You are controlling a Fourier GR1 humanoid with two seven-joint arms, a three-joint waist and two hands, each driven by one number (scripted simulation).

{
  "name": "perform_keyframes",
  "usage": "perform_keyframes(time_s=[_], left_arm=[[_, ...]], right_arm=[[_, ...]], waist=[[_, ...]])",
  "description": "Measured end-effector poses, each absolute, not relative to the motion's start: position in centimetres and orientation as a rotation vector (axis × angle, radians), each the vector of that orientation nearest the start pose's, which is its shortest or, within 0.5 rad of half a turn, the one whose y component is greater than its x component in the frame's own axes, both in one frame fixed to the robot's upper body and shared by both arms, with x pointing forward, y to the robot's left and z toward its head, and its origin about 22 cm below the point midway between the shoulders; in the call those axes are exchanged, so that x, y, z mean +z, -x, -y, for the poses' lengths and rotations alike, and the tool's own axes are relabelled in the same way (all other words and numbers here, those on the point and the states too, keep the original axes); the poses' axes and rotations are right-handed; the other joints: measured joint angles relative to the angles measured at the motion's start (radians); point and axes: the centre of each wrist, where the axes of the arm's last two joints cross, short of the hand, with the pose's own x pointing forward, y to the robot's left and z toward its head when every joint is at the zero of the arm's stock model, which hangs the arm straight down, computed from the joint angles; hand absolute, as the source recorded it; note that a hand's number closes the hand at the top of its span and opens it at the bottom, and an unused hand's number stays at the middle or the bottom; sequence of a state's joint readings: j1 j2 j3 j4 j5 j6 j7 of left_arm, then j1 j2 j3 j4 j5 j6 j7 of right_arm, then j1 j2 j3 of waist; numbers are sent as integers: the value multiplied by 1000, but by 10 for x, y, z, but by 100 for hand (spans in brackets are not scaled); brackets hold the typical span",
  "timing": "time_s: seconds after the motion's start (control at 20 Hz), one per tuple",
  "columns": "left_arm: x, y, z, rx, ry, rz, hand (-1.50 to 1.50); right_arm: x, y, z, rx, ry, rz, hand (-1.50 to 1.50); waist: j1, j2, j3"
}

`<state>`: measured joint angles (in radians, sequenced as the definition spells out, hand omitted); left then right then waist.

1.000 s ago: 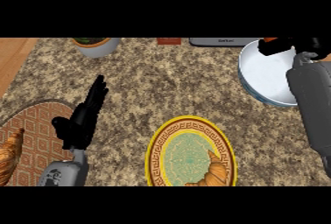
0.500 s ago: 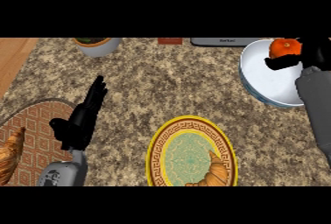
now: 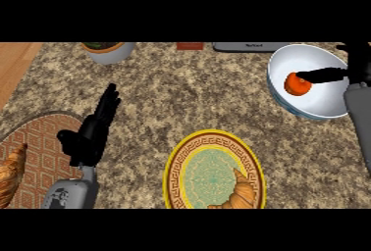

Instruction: Pick the squash from the plate and place it in the bowl

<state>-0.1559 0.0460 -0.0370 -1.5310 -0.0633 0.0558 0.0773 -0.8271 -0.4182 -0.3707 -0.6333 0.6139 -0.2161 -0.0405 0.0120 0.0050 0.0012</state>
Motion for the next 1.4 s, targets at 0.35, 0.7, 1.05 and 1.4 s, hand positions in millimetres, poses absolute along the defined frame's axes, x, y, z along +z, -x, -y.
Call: perform_keyframes(time_s=[0.35, 0.7, 1.05, 1.4], left_arm=[[30, -278, -218, -112, -66, 1591, 0], [28, -270, -224, -102, -76, 1586, 0], [32, -271, -222, -101, -77, 1586, 0], [32, -274, -221, -105, -71, 1591, 0]], right_arm=[[122, -413, 360, 77, 900, 1601, -150], [133, -386, 393, -67, 777, 1621, -150], [127, -341, 420, -103, 642, 1658, -150], [108, -302, 426, -70, 578, 1674, -150]], waist=[[-9, -5, -1], [-18, -9, -1], [-21, -9, -2], [-17, -7, -1]])
